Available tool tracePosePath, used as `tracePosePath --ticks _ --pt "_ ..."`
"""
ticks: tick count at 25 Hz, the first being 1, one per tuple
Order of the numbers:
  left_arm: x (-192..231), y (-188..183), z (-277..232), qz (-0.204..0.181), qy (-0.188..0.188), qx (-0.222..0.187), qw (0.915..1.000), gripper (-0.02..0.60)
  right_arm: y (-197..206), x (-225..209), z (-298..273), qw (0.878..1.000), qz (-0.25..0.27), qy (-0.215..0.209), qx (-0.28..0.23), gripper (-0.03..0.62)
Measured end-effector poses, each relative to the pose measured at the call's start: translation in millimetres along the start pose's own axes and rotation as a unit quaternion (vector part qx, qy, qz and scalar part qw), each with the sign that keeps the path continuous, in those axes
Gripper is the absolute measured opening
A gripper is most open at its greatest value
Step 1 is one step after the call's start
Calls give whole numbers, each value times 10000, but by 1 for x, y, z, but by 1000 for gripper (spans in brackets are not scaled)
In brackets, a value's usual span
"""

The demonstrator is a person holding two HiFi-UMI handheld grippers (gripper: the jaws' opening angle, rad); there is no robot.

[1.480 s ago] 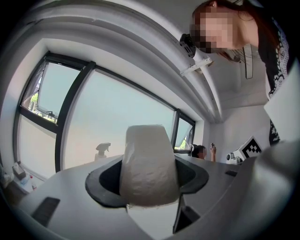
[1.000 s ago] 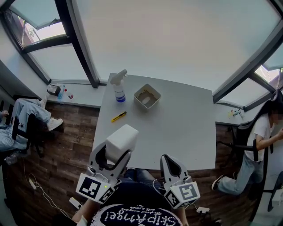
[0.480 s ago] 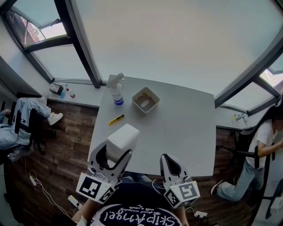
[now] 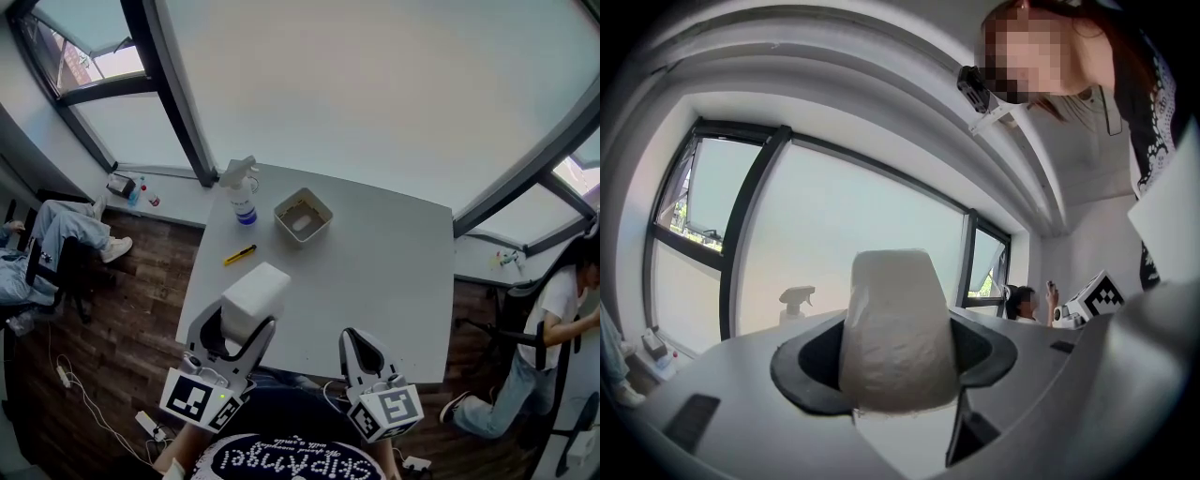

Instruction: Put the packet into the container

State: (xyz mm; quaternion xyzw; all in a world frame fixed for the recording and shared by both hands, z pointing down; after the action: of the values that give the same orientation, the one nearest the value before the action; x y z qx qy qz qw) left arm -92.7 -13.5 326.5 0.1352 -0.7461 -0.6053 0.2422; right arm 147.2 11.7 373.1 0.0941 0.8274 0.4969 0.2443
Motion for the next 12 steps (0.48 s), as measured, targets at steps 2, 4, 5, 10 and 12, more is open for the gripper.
tracePosePath --ticks 2,4,5,10,12 --pt "0 0 0 -13 -16 1 10000 278 -1 0 1 10000 27 0 -47 15" --pt "1 -1 0 -60 -18 -5 10000 278 -3 1 1 9999 44 -13 -104 15" --pt "2 -2 -1 -79 -17 -14 10000 278 -4 2 1 9999 47 -15 -114 15" --pt "8 -5 -2 -95 53 -26 9999 278 -4 10 -1 9999 -31 59 -81 15" --pt "11 -7 -3 -117 108 -15 9999 278 -6 13 -5 9999 1 45 -96 15"
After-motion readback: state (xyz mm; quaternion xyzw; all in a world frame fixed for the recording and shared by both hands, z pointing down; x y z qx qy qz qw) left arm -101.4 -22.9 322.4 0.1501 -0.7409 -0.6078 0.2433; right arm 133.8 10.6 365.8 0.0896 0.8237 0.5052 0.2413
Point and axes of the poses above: the fingertips, and each gripper's own axes: z backward along the fingers, x to its left, y out of its underside, the point moved 8 cm from there along z, backward along the fingers, and after that the axes turned 3 degrees about x, right-handed, at the moved point
